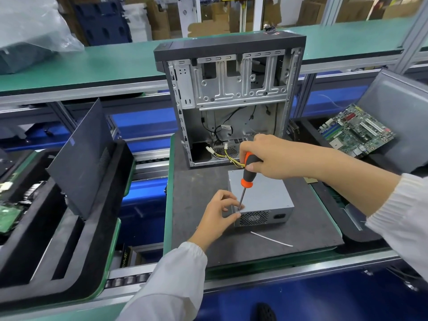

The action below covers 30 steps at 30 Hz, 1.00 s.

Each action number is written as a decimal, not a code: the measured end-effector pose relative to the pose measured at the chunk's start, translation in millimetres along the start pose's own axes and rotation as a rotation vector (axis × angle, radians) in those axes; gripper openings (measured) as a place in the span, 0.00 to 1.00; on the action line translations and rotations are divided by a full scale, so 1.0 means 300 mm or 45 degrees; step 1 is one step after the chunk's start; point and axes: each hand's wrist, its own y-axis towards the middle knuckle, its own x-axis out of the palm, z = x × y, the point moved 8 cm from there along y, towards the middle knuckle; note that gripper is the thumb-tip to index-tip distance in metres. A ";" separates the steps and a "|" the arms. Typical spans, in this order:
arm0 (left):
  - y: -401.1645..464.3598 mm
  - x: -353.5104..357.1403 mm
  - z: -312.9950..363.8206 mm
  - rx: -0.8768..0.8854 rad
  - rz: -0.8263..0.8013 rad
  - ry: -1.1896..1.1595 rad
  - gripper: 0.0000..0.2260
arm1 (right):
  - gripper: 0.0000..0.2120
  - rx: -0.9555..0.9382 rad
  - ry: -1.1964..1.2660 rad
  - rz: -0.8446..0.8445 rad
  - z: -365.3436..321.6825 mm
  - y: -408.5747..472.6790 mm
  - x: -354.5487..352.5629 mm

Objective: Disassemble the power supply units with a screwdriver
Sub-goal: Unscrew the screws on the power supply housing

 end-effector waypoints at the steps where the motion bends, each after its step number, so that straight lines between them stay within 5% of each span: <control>1: 0.000 -0.001 0.002 0.004 -0.001 0.000 0.09 | 0.05 0.003 -0.002 -0.001 0.001 0.000 0.000; 30: -0.008 -0.002 0.002 0.019 -0.046 -0.006 0.08 | 0.04 -0.035 -0.131 -0.097 -0.039 -0.005 0.036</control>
